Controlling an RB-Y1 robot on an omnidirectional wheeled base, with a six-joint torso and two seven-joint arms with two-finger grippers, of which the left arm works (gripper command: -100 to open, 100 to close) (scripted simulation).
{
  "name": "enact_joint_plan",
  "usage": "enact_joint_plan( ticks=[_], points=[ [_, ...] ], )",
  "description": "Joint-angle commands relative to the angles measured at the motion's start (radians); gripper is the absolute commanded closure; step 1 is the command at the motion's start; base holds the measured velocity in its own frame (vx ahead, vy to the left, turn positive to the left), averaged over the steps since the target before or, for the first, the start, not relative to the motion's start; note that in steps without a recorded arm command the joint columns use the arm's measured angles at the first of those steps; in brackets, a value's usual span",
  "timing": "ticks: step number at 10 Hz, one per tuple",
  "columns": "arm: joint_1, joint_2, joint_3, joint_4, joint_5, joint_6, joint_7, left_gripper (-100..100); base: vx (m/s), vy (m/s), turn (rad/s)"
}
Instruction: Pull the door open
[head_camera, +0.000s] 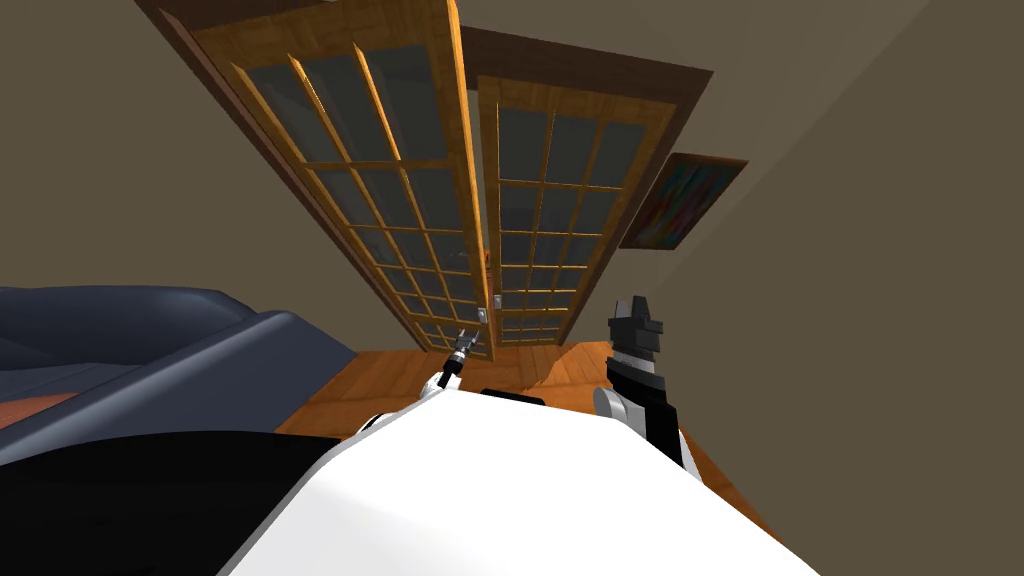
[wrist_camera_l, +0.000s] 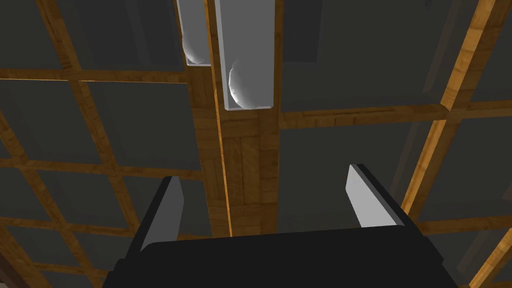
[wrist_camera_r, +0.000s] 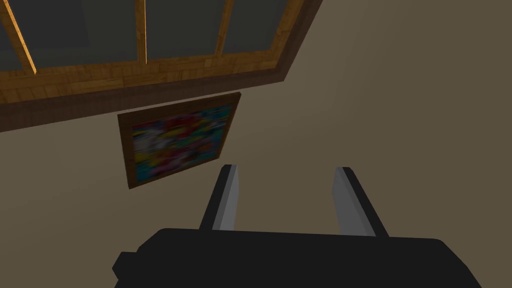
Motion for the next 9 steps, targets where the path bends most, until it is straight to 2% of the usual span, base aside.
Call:
enact_joint_plan(
  ticks=[1, 4, 6, 7, 9],
  points=[
    [0.001, 0.027, 0.009, 0.025, 0.011, -0.019, 0.015, -100, 0.161, -0.026, -0.116],
    [0.019, 0.064, 0.024, 0.037, 0.032, -0.038, 0.036, -100, 0.191, -0.044, -0.11],
    [0.022, 0.069, 0.027, 0.039, 0.035, -0.041, 0.039, -100, 0.106, -0.031, -0.019],
    [0.027, 0.088, 0.035, 0.043, 0.046, -0.05, 0.05, -100, 0.142, -0.019, -0.16],
    [0.024, 0.097, 0.038, 0.043, 0.052, -0.055, 0.056, -100, 0.198, -0.007, -0.094]
  ],
)
